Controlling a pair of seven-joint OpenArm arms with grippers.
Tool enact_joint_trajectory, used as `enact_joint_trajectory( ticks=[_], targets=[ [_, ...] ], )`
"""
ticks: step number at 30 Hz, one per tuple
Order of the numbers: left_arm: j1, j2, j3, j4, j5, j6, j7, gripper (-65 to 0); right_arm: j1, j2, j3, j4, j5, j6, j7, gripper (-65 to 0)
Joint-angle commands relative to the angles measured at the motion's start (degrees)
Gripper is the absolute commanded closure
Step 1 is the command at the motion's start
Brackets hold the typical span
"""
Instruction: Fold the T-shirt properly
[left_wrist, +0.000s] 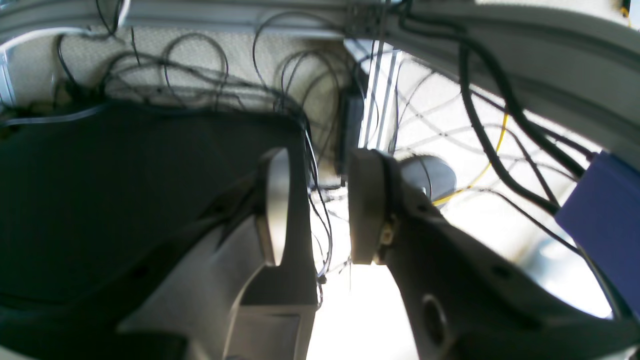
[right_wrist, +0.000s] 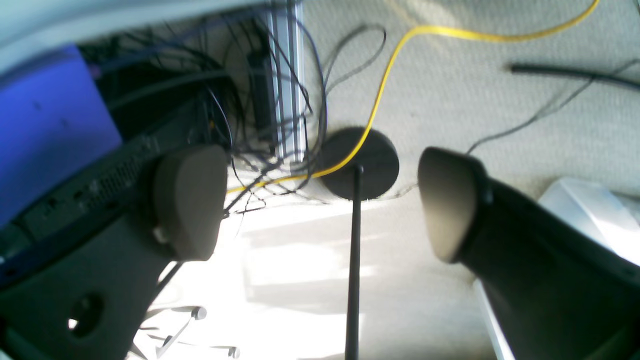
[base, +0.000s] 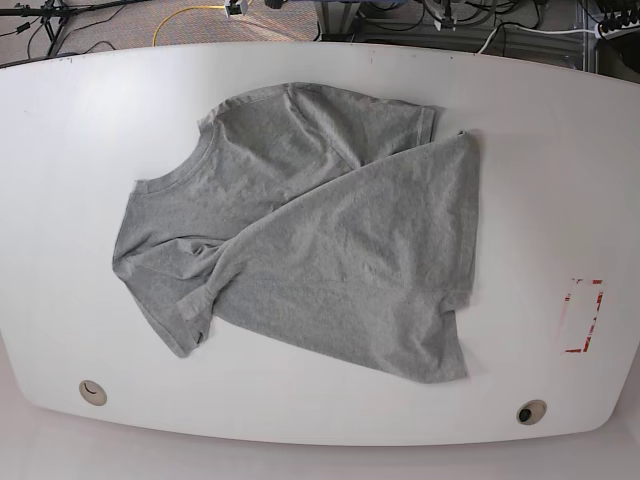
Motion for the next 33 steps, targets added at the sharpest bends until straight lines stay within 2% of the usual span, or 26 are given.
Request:
enact_joint_trajectory(
  ticks=[1,5,17,25,33],
  targets=[
    [0.8,-0.1,0.3,0.4,-0.1,0.1,-1.0,-19.6,-0.6,0.4,0.0,0.0,0.3,0.1,1.2,-57.6],
    [1.3,-0.1,0.7,0.9,0.0,0.4,-3.8,-19.7,-0.5,0.5,-0.2,0.1,0.1,-0.1,2.8,-57.7],
    [4.3,0.0,2.5,3.8,0.2,0.3,-7.6,-20.1,-2.9,0.3,-1.0,3.7,-0.3,0.2,3.1,-57.9],
    [5.9,-0.1,3.6,7.7,0.2,0.1,-6.4,-20.2,-5.9,0.3,-1.9,8.8,-0.4,0.3,3.0,-57.1],
    [3.0,0.0,3.0,7.0,0.4,0.3,-4.7,-19.6,-4.8,0.1,-3.2,6.4,-0.2,0.3,3.6,-43.6]
  ],
)
